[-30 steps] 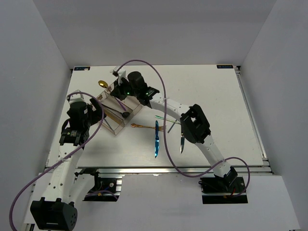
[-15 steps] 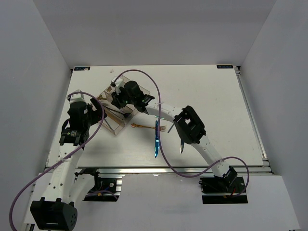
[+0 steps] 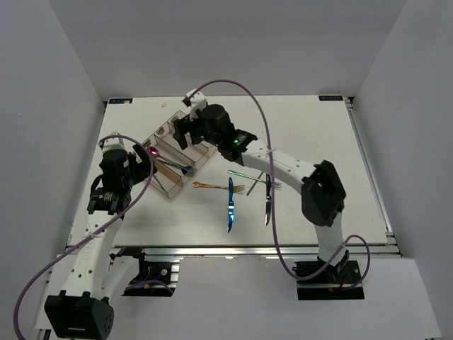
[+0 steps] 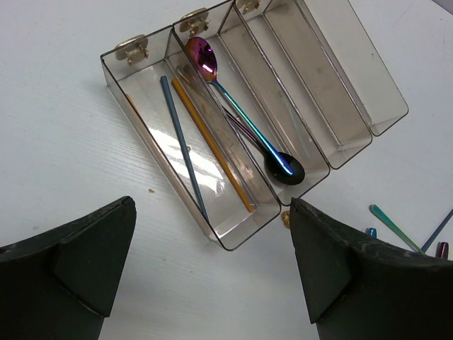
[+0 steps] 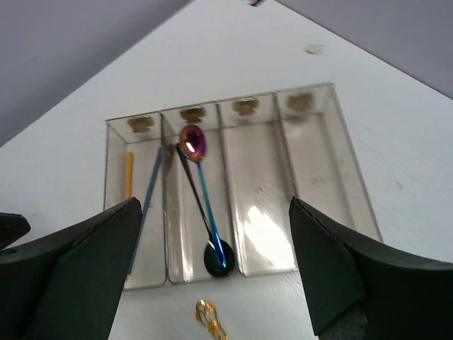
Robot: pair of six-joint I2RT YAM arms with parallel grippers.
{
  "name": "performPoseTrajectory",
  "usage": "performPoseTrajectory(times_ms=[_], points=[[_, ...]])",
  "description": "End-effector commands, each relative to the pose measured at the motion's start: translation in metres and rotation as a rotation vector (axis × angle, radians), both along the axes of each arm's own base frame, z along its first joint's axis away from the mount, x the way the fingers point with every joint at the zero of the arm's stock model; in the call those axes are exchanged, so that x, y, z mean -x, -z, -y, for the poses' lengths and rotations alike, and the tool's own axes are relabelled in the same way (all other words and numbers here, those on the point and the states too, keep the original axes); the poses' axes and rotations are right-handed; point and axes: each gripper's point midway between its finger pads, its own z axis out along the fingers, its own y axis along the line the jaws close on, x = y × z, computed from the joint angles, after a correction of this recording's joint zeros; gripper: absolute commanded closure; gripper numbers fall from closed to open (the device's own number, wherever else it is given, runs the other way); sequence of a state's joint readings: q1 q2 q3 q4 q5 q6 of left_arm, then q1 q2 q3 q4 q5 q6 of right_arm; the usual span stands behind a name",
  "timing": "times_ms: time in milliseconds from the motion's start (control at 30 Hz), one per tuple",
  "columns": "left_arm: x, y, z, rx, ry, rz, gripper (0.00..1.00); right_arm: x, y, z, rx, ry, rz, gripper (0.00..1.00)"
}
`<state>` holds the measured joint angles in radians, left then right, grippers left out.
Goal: Sort the eating utensils into containers
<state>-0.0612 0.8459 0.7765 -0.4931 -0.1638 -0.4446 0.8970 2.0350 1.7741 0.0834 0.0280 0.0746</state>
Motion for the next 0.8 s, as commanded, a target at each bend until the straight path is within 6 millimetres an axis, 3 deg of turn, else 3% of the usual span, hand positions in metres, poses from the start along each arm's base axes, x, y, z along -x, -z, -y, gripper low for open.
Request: performPoseTrajectory(times_ms=[0,100,133,167,367,533,767], points=[[-0.001,-0.001,0.004,0.002,0.025,0.009,0.02,-0.003,0.001,0.067,0.072,0.32,-0.12,0.11],[-0.001,0.002,0.004,0.002,0.021,-0.003,0.02,0.005,0.016,0.112,0.107,0.533,-0.231,0.11],[-0.002,0.001,0.003,0.0,0.019,-0.003,0.02,0.014,0.038,0.13,0.152,0.6,-0.288,0.11],[-0.001,0.002,0.003,0.0,0.019,-0.005,0.02,0.02,0.033,0.14,0.148,0.618,-0.296,0.11],[-0.003,0.008,0.004,-0.001,0.02,-0.029,0.02,0.05,0.077,0.204,0.234,0.737,-0.345,0.13],[-0.001,0.004,0.001,-0.004,0.006,-0.01,0.02,0.069,0.102,0.241,0.275,0.797,-0.391,0.32],[-0.001,0.002,0.002,-0.012,0.0,-0.012,0.02,0.085,0.122,0.274,0.299,0.883,-0.44,0.39]])
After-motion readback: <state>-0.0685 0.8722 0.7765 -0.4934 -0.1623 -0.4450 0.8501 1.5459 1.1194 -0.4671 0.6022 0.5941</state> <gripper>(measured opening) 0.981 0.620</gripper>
